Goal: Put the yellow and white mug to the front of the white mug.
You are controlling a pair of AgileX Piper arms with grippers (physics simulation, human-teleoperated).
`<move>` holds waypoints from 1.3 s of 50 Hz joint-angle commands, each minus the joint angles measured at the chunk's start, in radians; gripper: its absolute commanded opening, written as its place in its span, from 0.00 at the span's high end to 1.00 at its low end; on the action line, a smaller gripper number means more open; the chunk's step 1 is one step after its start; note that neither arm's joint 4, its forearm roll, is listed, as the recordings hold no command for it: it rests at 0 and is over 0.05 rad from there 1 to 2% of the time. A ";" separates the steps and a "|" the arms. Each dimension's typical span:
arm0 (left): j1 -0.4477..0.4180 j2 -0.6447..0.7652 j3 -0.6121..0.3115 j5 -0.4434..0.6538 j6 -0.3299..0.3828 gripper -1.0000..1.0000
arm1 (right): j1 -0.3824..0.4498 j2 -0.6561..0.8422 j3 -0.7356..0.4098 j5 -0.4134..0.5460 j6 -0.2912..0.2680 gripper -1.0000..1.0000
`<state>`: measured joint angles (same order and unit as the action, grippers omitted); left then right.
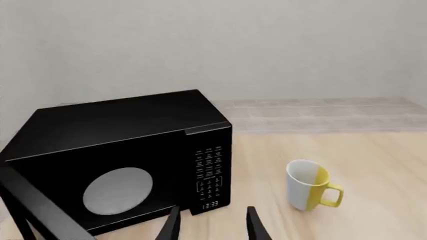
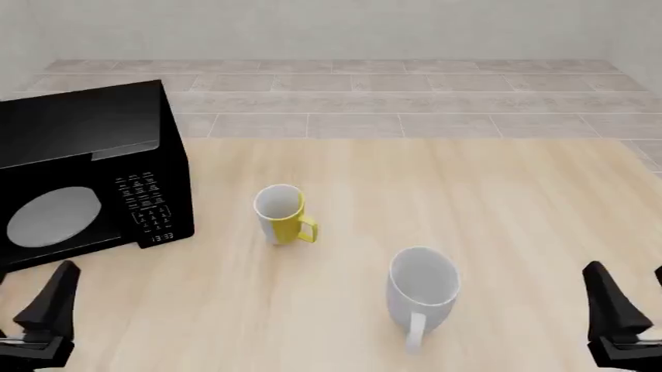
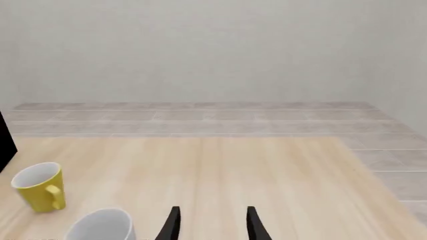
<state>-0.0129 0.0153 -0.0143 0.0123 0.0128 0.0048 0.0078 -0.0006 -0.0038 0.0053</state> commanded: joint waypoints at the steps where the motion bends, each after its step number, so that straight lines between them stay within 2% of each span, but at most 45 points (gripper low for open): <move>1: 0.013 -0.008 0.010 -0.014 -0.013 0.00 | 0.016 0.023 -0.002 -0.009 0.012 0.00; 6: 0.013 -0.008 0.010 -0.014 -0.013 0.00 | 0.018 0.035 -0.001 -0.014 -0.003 0.00; 9: 0.013 -0.008 0.010 -0.014 -0.013 0.00 | 0.016 0.057 -0.001 -0.024 -0.043 0.00; 13: 0.013 -0.008 0.010 -0.014 -0.013 0.00 | 0.017 0.062 -0.001 -0.028 -0.038 0.00; 16: 0.013 -0.008 0.010 -0.014 -0.013 0.00 | 0.030 0.095 -0.001 -0.053 -0.023 0.00; 17: 0.013 -0.008 0.010 -0.014 -0.013 0.00 | 0.047 0.136 -0.001 -0.079 -0.051 0.00; 22: 0.013 -0.008 0.010 -0.014 -0.013 0.00 | 0.087 0.230 -0.016 -0.137 -0.060 0.00; 24: 0.013 -0.008 0.010 -0.014 -0.013 0.00 | 0.124 0.263 -0.041 -0.139 -0.058 0.00; 27: 0.013 -0.008 0.010 -0.014 -0.013 0.00 | 0.180 0.306 -0.091 -0.128 -0.011 0.00; 37: 0.013 -0.008 0.010 -0.014 -0.013 0.00 | 0.276 0.545 -0.257 -0.139 -0.147 0.00; 40: 0.013 -0.008 0.010 -0.014 -0.013 0.00 | 0.318 0.583 -0.305 -0.117 -0.131 0.00; 44: 0.013 -0.008 0.010 -0.014 -0.013 0.00 | 0.377 0.664 -0.359 -0.104 -0.156 0.00; 48: 0.013 -0.008 0.010 -0.014 -0.013 0.00 | 0.423 0.751 -0.429 -0.076 -0.154 0.00; 49: 0.013 -0.008 0.010 -0.014 -0.013 0.00 | 0.483 0.769 -0.463 -0.065 -0.106 0.00; 50: 0.013 -0.008 0.010 -0.014 -0.013 0.00 | 0.483 0.769 -0.464 -0.065 -0.106 0.00; 51: 0.013 -0.008 0.010 -0.014 -0.013 0.00 | 0.467 0.836 -0.478 -0.077 -0.151 0.00; 53: 0.013 -0.008 0.010 -0.014 -0.013 0.00 | 0.520 0.869 -0.510 -0.066 -0.118 0.00; 55: 0.013 -0.008 0.010 -0.014 -0.013 0.00 | 0.538 0.907 -0.529 -0.067 -0.160 0.00; 59: 0.013 -0.008 0.010 -0.014 -0.013 0.00 | 0.543 0.950 -0.583 -0.042 -0.159 0.00; 65: 0.013 -0.008 0.010 -0.014 -0.013 0.00 | 0.575 1.043 -0.653 -0.018 -0.207 0.00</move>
<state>0.0000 0.0075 -0.0043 -0.0019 0.0000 0.5093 0.8935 -0.5312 -0.0558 -0.1553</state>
